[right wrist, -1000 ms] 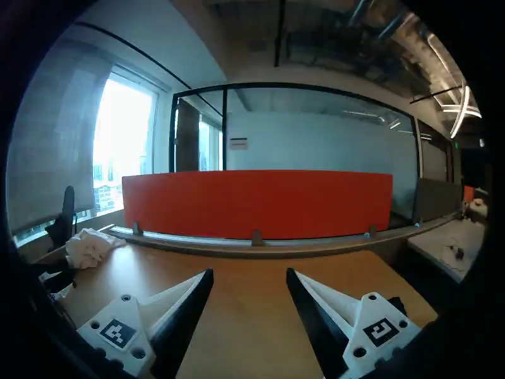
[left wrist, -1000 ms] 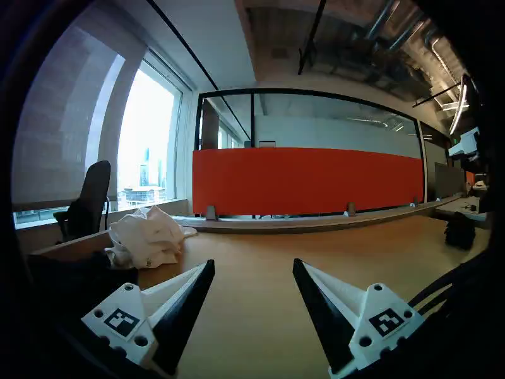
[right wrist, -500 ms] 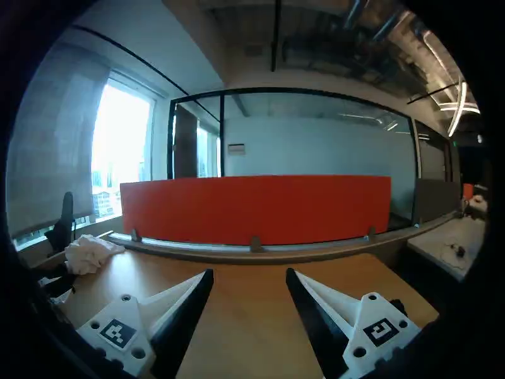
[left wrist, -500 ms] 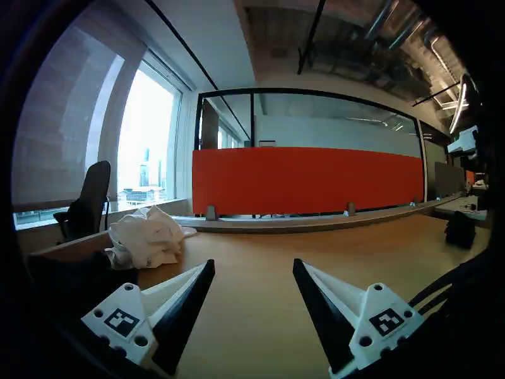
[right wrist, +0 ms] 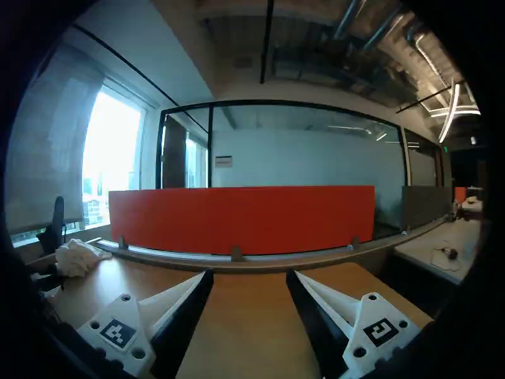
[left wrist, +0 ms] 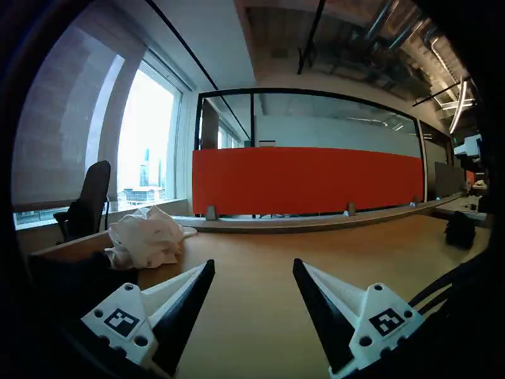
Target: Fold towel
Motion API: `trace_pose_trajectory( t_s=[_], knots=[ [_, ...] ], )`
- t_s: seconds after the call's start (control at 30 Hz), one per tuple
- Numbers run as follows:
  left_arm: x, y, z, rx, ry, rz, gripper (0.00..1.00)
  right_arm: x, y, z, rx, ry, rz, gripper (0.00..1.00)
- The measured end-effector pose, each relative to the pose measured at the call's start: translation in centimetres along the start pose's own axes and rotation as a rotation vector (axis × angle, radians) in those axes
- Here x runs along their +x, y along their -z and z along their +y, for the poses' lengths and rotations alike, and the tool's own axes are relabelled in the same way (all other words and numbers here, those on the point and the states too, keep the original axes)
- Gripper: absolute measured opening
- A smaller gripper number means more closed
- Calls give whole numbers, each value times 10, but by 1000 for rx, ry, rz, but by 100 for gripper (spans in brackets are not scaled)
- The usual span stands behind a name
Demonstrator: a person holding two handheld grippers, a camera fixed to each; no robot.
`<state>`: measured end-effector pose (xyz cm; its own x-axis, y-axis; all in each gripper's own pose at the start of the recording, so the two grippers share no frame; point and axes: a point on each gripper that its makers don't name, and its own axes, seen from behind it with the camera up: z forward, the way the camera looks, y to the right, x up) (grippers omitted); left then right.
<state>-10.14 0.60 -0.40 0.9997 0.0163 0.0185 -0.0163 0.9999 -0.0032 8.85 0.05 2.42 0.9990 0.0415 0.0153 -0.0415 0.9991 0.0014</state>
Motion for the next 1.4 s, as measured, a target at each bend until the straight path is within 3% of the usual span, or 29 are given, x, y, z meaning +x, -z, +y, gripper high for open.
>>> trace_pose_trajectory(
  t_s=[0.2,0.5,0.77,1.4],
  knots=[
    [-1,0,1,0,1,1,92,-23,6,17,-43,-20,24,89],
    [-2,0,1,0,1,1,92,-73,7,11,-4,-22,21,89],
    [-3,0,2,0,1,1,92,-105,7,20,-30,-28,10,91],
    [-4,0,2,0,1,1,92,-151,7,24,-14,-6,-29,92]
  ],
)
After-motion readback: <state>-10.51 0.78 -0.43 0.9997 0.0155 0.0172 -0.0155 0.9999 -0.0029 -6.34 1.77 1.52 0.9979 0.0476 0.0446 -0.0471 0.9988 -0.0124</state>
